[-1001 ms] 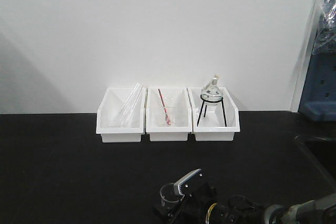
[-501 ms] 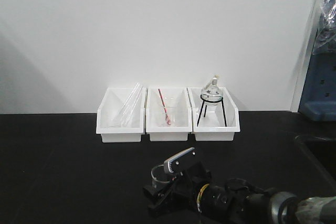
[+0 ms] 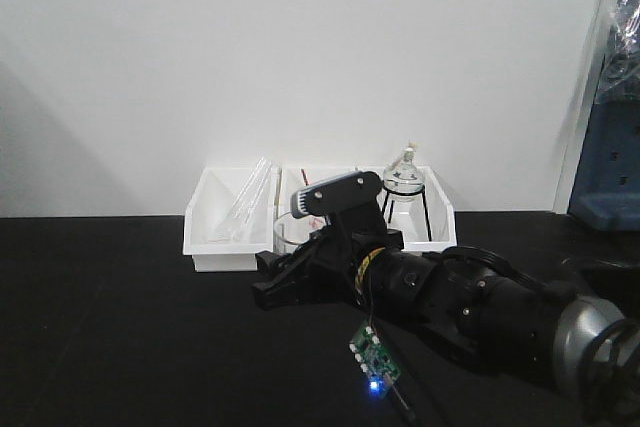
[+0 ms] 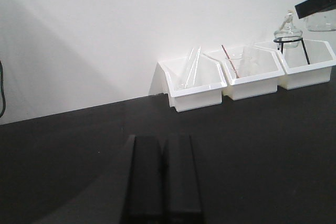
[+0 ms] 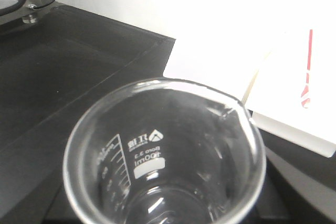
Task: Pick beaker and place in left cabinet
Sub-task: 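Close the right gripper on the beaker and lift it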
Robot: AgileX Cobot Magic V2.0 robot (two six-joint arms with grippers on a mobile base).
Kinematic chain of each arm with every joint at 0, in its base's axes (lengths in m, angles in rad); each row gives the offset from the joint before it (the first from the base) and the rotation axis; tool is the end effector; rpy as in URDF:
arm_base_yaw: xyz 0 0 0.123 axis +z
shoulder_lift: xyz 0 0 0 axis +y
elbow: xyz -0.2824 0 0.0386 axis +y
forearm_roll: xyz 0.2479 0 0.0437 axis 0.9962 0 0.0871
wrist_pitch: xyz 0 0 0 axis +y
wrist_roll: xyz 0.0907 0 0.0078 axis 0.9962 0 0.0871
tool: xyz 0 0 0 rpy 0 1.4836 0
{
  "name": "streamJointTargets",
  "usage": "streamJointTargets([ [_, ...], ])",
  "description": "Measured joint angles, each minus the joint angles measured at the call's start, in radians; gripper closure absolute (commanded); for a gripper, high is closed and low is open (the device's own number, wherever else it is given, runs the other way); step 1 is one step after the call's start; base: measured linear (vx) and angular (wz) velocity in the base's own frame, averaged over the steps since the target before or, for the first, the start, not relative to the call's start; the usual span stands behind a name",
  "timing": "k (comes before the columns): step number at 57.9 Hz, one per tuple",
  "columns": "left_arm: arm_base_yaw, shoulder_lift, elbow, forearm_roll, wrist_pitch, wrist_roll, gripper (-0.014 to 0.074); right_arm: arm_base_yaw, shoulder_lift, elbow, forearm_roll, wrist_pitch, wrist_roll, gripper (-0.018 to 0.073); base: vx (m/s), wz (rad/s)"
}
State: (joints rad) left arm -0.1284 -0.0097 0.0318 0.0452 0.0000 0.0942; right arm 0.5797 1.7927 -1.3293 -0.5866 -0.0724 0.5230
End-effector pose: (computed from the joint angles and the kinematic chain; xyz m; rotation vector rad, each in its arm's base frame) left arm 0.0564 -0.0073 0.2029 0.2010 1.4922 0.0088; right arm 0.3557 0.2372 0.2899 -0.6274 1.7990 0.3903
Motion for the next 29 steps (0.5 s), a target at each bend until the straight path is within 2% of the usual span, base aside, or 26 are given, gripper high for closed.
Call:
streamJointTargets([
  [8,0.000,0.000,0.000,0.000,0.000,0.000,0.0595,0.055,-0.004,-0.045,0.004,0.099,0.000,0.0565,0.00,0.00],
  [16,0.000,0.000,0.000,0.000,0.000,0.000,0.0595,0.099,-0.021,-0.060,0.008,0.138,0.000,0.0565,0.00,0.00],
  [29,0.000,0.000,0.000,0.000,0.000,0.000,0.0595,0.104,-0.102,-0.060,0.013,0.187,0.000,0.0564,0.00,0.00],
])
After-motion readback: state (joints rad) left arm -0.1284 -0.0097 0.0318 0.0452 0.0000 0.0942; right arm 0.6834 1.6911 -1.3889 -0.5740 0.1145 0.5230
